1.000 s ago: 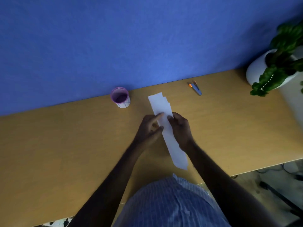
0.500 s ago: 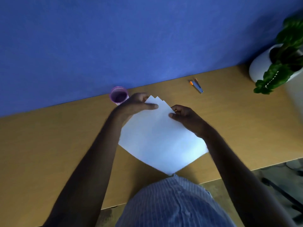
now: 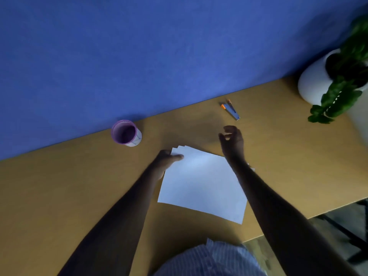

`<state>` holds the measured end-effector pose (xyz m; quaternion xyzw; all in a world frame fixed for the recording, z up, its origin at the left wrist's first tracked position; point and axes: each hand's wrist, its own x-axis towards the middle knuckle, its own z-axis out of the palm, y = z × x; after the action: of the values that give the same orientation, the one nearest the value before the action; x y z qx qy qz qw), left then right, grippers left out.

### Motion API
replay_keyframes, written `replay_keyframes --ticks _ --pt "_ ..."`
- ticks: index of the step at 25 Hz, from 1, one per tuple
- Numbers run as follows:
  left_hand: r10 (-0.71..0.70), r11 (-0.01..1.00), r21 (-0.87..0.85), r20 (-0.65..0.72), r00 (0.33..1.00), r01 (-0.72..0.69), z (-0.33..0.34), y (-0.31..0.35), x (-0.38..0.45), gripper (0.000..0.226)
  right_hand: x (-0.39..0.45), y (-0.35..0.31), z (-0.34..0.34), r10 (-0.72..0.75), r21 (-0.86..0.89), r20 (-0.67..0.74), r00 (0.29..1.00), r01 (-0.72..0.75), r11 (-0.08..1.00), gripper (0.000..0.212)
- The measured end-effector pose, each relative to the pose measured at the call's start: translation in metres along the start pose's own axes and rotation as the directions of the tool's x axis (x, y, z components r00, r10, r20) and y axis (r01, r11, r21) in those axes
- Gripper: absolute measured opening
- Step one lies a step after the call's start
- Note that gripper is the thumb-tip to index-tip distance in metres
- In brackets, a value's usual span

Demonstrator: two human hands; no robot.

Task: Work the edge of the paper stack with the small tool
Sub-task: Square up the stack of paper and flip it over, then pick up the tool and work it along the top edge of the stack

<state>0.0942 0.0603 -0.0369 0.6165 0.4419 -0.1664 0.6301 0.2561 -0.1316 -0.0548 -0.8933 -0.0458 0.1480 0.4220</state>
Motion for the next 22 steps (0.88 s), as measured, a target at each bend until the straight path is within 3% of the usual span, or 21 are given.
replay_keyframes --ticks 2,6,10,16,19,20,22 --pt "-0.004 1.0 -0.029 0.014 1.0 0.005 0.0 -0.005 0.008 0.024 0.023 0.007 -0.005 0.049 0.05 -0.13 0.99 -0.043 0.998 0.044" --pt "-0.004 1.0 -0.031 0.052 0.999 0.005 0.002 -0.008 0.012 0.023 0.063 0.01 -0.004 0.19 0.007 -0.12 0.974 -0.19 0.982 0.056" --pt "0.004 1.0 -0.03 0.08 0.997 -0.001 0.001 -0.013 0.019 0.027 0.085 0.015 0.003 0.185 -0.145 -0.115 0.976 -0.201 0.969 0.041" --pt "-0.012 0.994 -0.11 0.087 0.996 0.022 0.002 -0.024 0.024 0.032 0.091 0.026 -0.001 0.14 -0.13 -0.145 0.979 -0.159 0.979 0.029" --pt "-0.029 0.978 -0.202 0.068 0.997 0.042 0.002 -0.032 0.018 0.033 0.078 0.024 -0.009 0.031 0.13 -0.065 0.997 -0.023 0.991 0.022" --pt "-0.043 0.972 -0.231 0.046 0.998 0.052 0.003 -0.036 0.016 0.033 0.07 0.019 -0.011 0.038 0.292 0.0 0.999 -0.036 0.956 0.019" --pt "-0.082 0.948 -0.305 0.029 0.996 0.087 0.008 -0.046 0.011 0.033 0.043 0.006 -0.012 0.058 0.603 0.189 0.98 -0.162 0.781 0.011"
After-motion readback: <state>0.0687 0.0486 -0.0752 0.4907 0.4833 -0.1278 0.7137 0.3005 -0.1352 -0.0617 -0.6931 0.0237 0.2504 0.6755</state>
